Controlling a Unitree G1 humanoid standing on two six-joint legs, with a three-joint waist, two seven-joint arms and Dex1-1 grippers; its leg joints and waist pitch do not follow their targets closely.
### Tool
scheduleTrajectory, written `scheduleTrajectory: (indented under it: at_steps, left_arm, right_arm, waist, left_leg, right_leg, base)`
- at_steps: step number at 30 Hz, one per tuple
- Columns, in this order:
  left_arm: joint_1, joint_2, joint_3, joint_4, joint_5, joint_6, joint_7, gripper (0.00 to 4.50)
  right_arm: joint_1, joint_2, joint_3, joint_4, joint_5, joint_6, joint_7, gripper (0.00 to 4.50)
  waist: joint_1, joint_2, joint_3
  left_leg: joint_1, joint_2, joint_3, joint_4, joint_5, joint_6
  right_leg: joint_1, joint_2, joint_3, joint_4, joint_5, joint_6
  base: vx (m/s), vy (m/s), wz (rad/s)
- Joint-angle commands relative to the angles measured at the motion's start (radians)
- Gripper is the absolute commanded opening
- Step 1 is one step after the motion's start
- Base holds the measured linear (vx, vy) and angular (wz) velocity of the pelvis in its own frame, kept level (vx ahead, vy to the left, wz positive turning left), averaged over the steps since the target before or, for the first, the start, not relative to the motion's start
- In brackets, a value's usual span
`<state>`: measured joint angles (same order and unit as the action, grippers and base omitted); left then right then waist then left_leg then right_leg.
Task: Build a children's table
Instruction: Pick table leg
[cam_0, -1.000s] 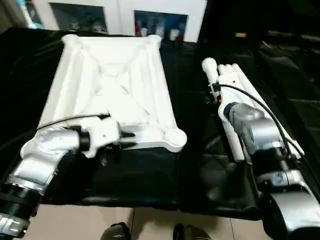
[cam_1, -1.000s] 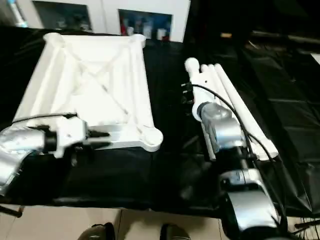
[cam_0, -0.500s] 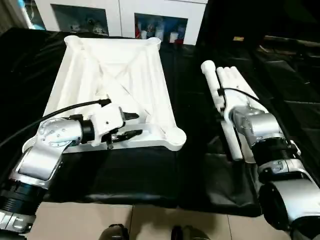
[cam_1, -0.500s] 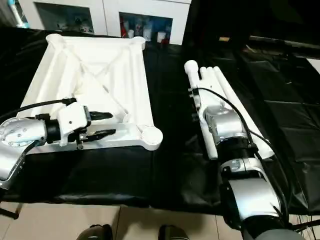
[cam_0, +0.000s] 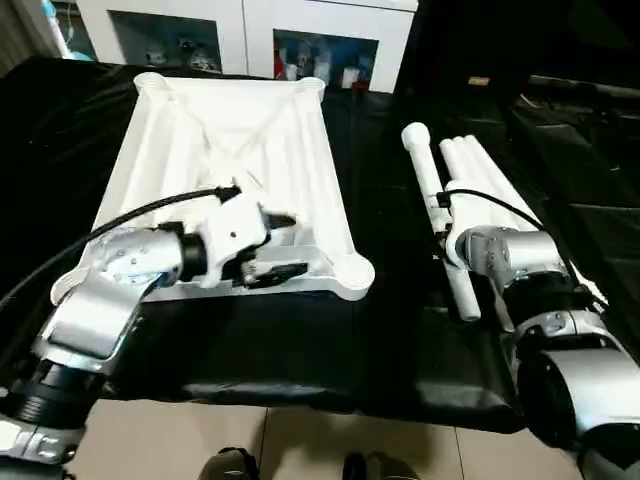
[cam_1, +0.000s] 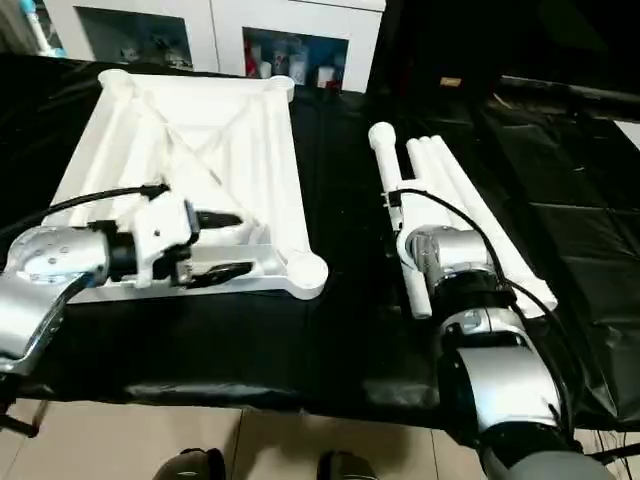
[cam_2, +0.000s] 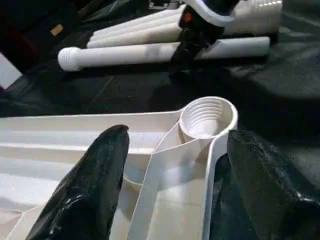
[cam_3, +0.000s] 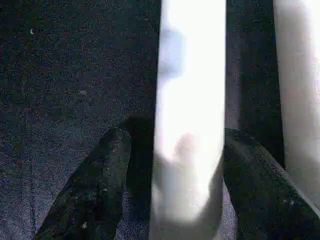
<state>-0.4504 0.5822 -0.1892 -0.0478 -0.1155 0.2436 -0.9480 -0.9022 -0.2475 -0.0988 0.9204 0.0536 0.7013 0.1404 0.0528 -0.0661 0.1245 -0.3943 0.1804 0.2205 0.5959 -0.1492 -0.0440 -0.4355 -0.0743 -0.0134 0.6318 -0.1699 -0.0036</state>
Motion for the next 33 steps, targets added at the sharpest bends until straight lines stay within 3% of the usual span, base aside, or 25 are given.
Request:
scheduleTrajectory:
  at_steps: [1, 4, 8, 10, 15, 17, 18, 20, 21, 22, 24, 26, 27, 28, 30, 31, 32, 33]
  left_arm:
    - [-0.013, -0.004, 0.01, -0.027, -0.006, 0.021, 0.015, 3.83]
    - [-0.011, -0.014, 0.019, -0.033, -0.008, 0.052, 0.042, 4.23]
    - [-0.01, -0.027, 0.025, -0.026, -0.004, 0.072, 0.067, 4.37]
    - [-0.015, -0.063, 0.038, -0.01, -0.002, 0.098, 0.119, 4.5]
    - [-0.042, -0.158, 0.074, 0.031, -0.023, 0.149, 0.23, 4.5]
    - [-0.054, -0.198, 0.09, 0.036, -0.048, 0.184, 0.262, 4.5]
    - [-0.062, -0.219, 0.1, 0.039, -0.06, 0.204, 0.283, 4.5]
    - [-0.077, -0.269, 0.124, 0.043, -0.096, 0.25, 0.319, 4.5]
    - [-0.086, -0.302, 0.139, 0.043, -0.122, 0.281, 0.34, 4.5]
    - [-0.094, -0.332, 0.153, 0.043, -0.148, 0.306, 0.356, 4.5]
    - [-0.11, -0.388, 0.172, 0.044, -0.194, 0.35, 0.381, 4.5]
    - [-0.117, -0.412, 0.174, 0.046, -0.213, 0.36, 0.386, 4.5]
    - [-0.133, -0.449, 0.175, 0.062, -0.229, 0.368, 0.399, 4.5]
    - [-0.133, -0.449, 0.175, 0.062, -0.229, 0.368, 0.399, 4.5]
    - [-0.146, -0.47, 0.155, 0.092, -0.204, 0.366, 0.415, 4.5]
    - [-0.147, -0.472, 0.154, 0.094, -0.201, 0.367, 0.418, 4.5]
    - [-0.149, -0.477, 0.152, 0.099, -0.195, 0.371, 0.426, 4.5]
    - [-0.15, -0.482, 0.152, 0.102, -0.191, 0.376, 0.434, 4.5]
  right_arm:
    - [-0.007, -0.003, -0.021, 0.037, 0.017, -0.002, -0.011, 2.55]
    - [-0.016, 0.003, -0.053, 0.073, 0.038, -0.027, -0.033, 2.2]
    - [-0.019, 0.007, -0.067, 0.089, 0.046, -0.036, -0.037, 2.06]
    - [-0.018, 0.012, -0.076, 0.098, 0.051, -0.046, -0.037, 1.75]
    - [-0.019, 0.018, -0.088, 0.114, 0.063, -0.062, -0.042, 1.49]
    - [-0.022, 0.019, -0.103, 0.12, 0.075, -0.073, -0.046, 1.44]
    - [-0.024, 0.018, -0.108, 0.121, 0.077, -0.081, -0.048, 1.43]
    - [-0.026, 0.018, -0.126, 0.11, 0.091, -0.097, -0.047, 1.42]
    - [-0.023, 0.017, -0.133, 0.096, 0.097, -0.114, -0.041, 1.42]
    - [-0.018, 0.02, -0.147, 0.074, 0.112, -0.147, -0.028, 1.41]
    - [-0.003, 0.034, -0.184, 0.01, 0.159, -0.232, 0.023, 1.41]
    - [0.008, 0.046, -0.212, -0.04, 0.199, -0.26, 0.059, 1.41]
    - [0.013, 0.066, -0.266, -0.119, 0.278, -0.241, 0.096, 1.41]
    - [0.013, 0.066, -0.266, -0.119, 0.278, -0.241, 0.096, 1.41]
    - [0.007, 0.103, -0.343, -0.213, 0.396, -0.205, 0.13, 1.41]
    - [0.007, 0.107, -0.35, -0.221, 0.406, -0.203, 0.131, 1.41]
    - [0.004, 0.118, -0.366, -0.241, 0.432, -0.198, 0.135, 1.41]
    - [0.002, 0.126, -0.381, -0.257, 0.453, -0.193, 0.138, 1.41]
  waist:
    - [0.003, 0.005, -0.104]
    - [0.005, 0.004, -0.105]
    - [0.005, 0.002, -0.106]
    - [0.006, 0.005, -0.106]
    - [0.008, 0.005, -0.11]
    - [0.008, 0.003, -0.111]
    - [0.008, 0.008, -0.114]
    - [0.008, 0.009, -0.116]
    - [0.009, 0.005, -0.118]
    - [0.012, 0.011, -0.12]
    - [0.012, 0.007, -0.121]
    - [0.013, 0.008, -0.121]
    - [0.014, 0.013, -0.122]
    - [0.014, 0.013, -0.122]
    - [0.016, 0.018, -0.123]
    - [0.015, 0.015, -0.122]
    - [0.016, 0.02, -0.122]
    - [0.016, 0.016, -0.123]
  left_leg:
    - [0.028, 0.036, -0.02, -0.056, -0.172, -0.025]
    - [0.029, 0.037, -0.021, -0.056, -0.181, -0.029]
    - [0.029, 0.036, -0.021, -0.056, -0.197, -0.037]
    - [0.031, 0.037, -0.022, -0.055, -0.215, -0.044]
    - [0.029, 0.035, -0.025, -0.054, -0.233, -0.047]
    - [0.028, 0.035, -0.025, -0.052, -0.231, -0.043]
    - [0.028, 0.035, -0.024, -0.051, -0.224, -0.042]
    - [0.027, 0.033, -0.022, -0.049, -0.212, -0.036]
    - [0.023, 0.033, -0.023, -0.047, -0.202, -0.028]
    - [0.024, 0.033, -0.025, -0.047, -0.196, -0.024]
    - [0.02, 0.034, -0.023, -0.044, -0.2, -0.005]
    - [0.019, 0.034, -0.025, -0.044, -0.192, 0.013]
    - [0.02, 0.033, -0.026, -0.044, -0.185, 0.025]
    - [0.02, 0.033, -0.026, -0.044, -0.185, 0.025]
    - [0.024, 0.034, -0.026, -0.045, -0.187, 0.044]
    - [0.023, 0.034, -0.026, -0.045, -0.189, 0.046]
    - [0.024, 0.035, -0.027, -0.046, -0.191, 0.045]
    - [0.023, 0.035, -0.027, -0.046, -0.185, 0.044]
  right_leg:
    - [0.054, -0.047, 0.032, -0.059, -0.134, -0.203]
    - [0.052, -0.046, 0.031, -0.059, -0.145, -0.2]
    - [0.051, -0.045, 0.029, -0.06, -0.163, -0.191]
    - [0.048, -0.046, 0.029, -0.062, -0.179, -0.188]
    - [0.049, -0.047, 0.027, -0.065, -0.202, -0.177]
    - [0.049, -0.046, 0.026, -0.065, -0.193, -0.178]
    - [0.05, -0.046, 0.027, -0.062, -0.173, -0.186]
    - [0.052, -0.043, 0.026, -0.061, -0.133, -0.198]
    - [0.056, -0.044, 0.025, -0.058, -0.111, -0.206]
    - [0.056, -0.045, 0.024, -0.058, -0.104, -0.209]
    - [0.058, -0.047, 0.024, -0.059, -0.09, -0.213]
    - [0.06, -0.046, 0.022, -0.06, -0.084, -0.213]
    - [0.061, -0.045, 0.022, -0.059, -0.073, -0.213]
    - [0.061, -0.045, 0.022, -0.059, -0.073, -0.213]
    - [0.059, -0.042, 0.022, -0.062, -0.08, -0.21]
    - [0.059, -0.041, 0.021, -0.063, -0.082, -0.209]
    - [0.059, -0.042, 0.021, -0.063, -0.085, -0.21]
    - [0.059, -0.042, 0.019, -0.065, -0.096, -0.21]
  base:
    - [0.0, 0.0, 0.0]
    - [0.0, 0.0, 0.0]
    - [0.0, 0.0, 0.0]
    - [0.0, 0.0, 0.0]
    - [0.0, 0.0, 0.0]
    - [0.0, 0.0, 0.0]
    - [0.0, 0.0, 0.0]
    - [0.0, 0.0, 0.0]
    - [0.0, 0.0, 0.0]
    - [0.0, 0.0, 0.0]
    - [0.0, 0.0, 0.0]
    - [0.0, 0.0, 0.0]
    - [0.0, 0.0, 0.0]
    - [0.0, 0.0, 0.0]
    - [0.0, 0.0, 0.0]
    - [0.0, 0.0, 0.0]
    - [0.0, 0.0, 0.0]
    - [0.0, 0.0, 0.0]
